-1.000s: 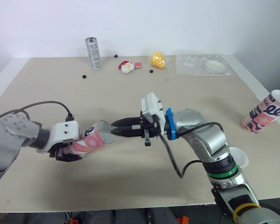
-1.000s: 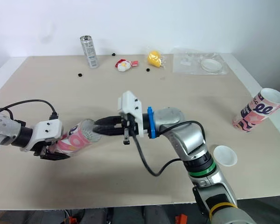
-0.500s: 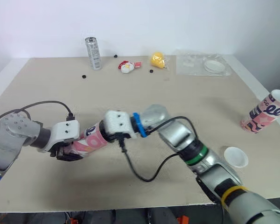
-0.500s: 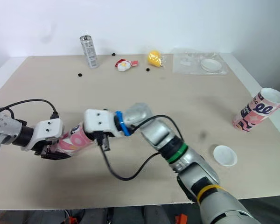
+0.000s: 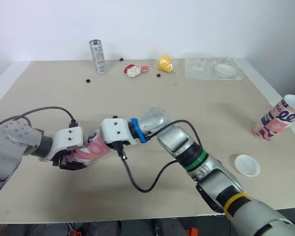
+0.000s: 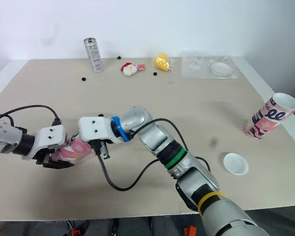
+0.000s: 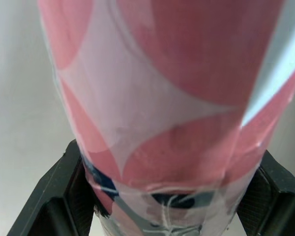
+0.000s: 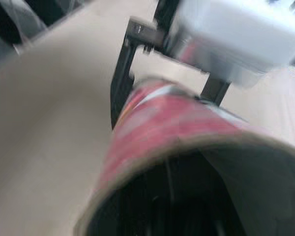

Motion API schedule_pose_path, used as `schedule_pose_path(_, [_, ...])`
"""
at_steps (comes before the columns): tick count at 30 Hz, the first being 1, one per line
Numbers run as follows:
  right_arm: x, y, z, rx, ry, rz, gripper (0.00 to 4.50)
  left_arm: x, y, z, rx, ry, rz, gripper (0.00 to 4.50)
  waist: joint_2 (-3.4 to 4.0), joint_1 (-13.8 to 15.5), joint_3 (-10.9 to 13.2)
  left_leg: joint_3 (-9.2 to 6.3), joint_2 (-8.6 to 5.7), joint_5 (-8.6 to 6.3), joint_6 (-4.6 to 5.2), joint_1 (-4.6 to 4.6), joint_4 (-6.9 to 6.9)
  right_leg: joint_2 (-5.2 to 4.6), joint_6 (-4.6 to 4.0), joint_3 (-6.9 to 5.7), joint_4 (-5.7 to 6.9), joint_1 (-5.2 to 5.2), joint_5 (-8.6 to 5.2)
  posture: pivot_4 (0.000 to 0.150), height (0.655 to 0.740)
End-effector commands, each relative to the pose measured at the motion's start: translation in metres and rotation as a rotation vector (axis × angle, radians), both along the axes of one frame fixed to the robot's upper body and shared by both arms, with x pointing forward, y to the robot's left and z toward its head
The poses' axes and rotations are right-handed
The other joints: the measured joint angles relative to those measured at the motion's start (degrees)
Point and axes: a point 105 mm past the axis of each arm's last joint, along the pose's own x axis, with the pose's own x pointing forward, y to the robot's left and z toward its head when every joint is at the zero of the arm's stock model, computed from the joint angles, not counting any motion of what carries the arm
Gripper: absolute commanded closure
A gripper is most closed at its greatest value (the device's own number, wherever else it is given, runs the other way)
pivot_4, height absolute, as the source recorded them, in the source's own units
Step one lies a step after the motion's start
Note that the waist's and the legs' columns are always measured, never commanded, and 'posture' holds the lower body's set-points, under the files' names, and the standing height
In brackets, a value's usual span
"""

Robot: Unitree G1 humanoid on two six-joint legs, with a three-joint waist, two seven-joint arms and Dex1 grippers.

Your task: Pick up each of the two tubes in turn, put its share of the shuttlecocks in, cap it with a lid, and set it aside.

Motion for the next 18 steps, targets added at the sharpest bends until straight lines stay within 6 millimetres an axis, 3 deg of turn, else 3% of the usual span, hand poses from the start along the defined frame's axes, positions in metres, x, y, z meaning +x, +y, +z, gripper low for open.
schedule_pose_path(1, [-0.012,-0.028,0.041,0.108,0.031,0.038,4.38,-0.005,-0.010,-0.007,-0.030,0.024,-0.031,1.15,0.00,-0.01,0.00,0.01,-0.07,0.00,0.00,-0.01,0.00,-0.09,0.08,0.00,0.00,0.00,-0.03,0.150,0.7400])
schedule_pose_path(8, [-0.010,-0.076,0.058,0.176,0.186,-0.082,4.38,-0.003,-0.018,0.005,-0.090,-0.011,-0.054,1.15,0.00,-0.12,0.01,0.04,-0.35,-0.03,0.00,0.00,-0.04,-0.42,0.26,-0.08,0.00,0.02,-0.14,0.150,0.7400])
schedule_pose_path(13, [0.002,-0.133,0.076,0.306,0.345,-0.275,4.38,0.012,-0.049,0.050,-0.363,-0.160,-0.073,1.15,-0.20,0.06,0.11,-0.22,-0.34,-0.02,-0.01,-0.37,0.13,-0.39,0.45,-0.33,-0.03,-0.08,-0.04,0.150,0.7400])
schedule_pose_path(16, [0.005,-0.178,0.061,0.254,0.404,-0.450,3.62,0.020,-0.070,0.059,-0.530,-0.223,-0.041,1.15,-0.19,0.15,0.11,-0.42,-0.44,-0.03,0.01,-0.65,0.18,-0.47,0.56,-0.44,-0.20,-0.12,-0.02,0.150,0.7400])
schedule_pose_path(18, [0.003,-0.199,0.051,0.200,0.413,-0.529,2.84,0.021,-0.082,0.059,-0.611,-0.233,-0.024,1.15,-0.19,0.10,0.11,-0.44,-0.50,-0.07,0.06,-0.67,0.17,-0.52,0.54,-0.46,-0.25,-0.12,-0.03,0.150,0.7400])
